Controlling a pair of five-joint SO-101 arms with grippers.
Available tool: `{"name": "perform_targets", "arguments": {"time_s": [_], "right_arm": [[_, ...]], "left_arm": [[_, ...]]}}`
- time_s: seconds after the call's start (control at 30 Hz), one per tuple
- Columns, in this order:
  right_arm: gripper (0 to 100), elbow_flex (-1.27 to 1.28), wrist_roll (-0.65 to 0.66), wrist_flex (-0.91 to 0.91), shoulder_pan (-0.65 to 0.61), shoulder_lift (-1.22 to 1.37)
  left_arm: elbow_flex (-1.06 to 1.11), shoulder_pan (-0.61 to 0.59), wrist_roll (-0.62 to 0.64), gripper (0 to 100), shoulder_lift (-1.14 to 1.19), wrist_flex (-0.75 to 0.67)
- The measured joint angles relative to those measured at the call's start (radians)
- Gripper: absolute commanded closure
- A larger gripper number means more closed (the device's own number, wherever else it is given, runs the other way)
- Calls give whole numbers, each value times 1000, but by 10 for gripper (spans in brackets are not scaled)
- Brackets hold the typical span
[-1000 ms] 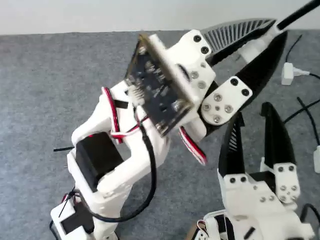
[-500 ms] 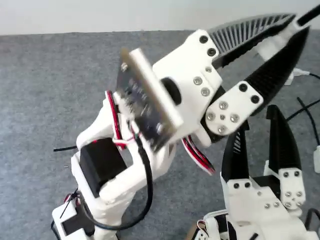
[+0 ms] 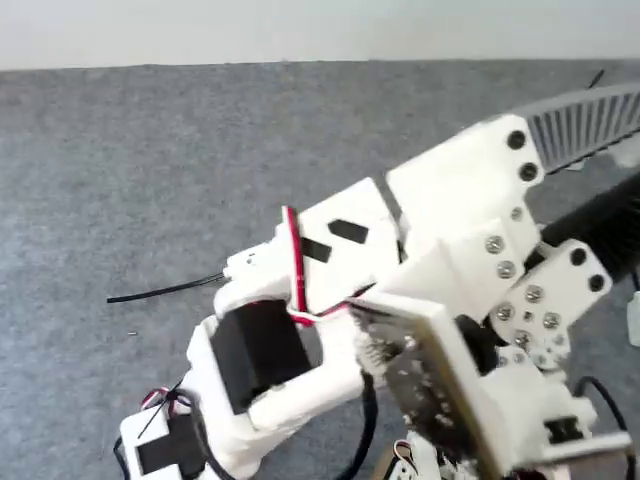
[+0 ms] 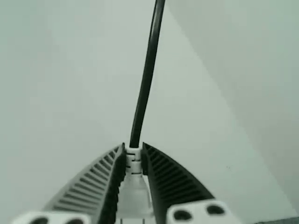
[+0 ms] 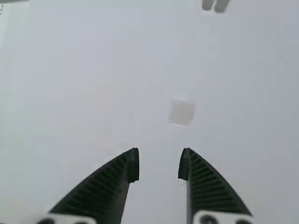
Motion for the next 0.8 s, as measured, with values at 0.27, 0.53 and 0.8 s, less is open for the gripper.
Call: {"name": "perform_targets", "arguments": {"time_s": [0.27, 0.53, 0.8], "right_arm": [[837, 175, -15, -180, 6, 0], [837, 198, -15, -219, 101, 2], [837, 190, -60, -209, 138, 2]], "left_arm": [[0, 2, 49, 988, 6, 0], [0, -91, 258, 988, 6, 0], [0, -158, 391, 988, 6, 57]]}}
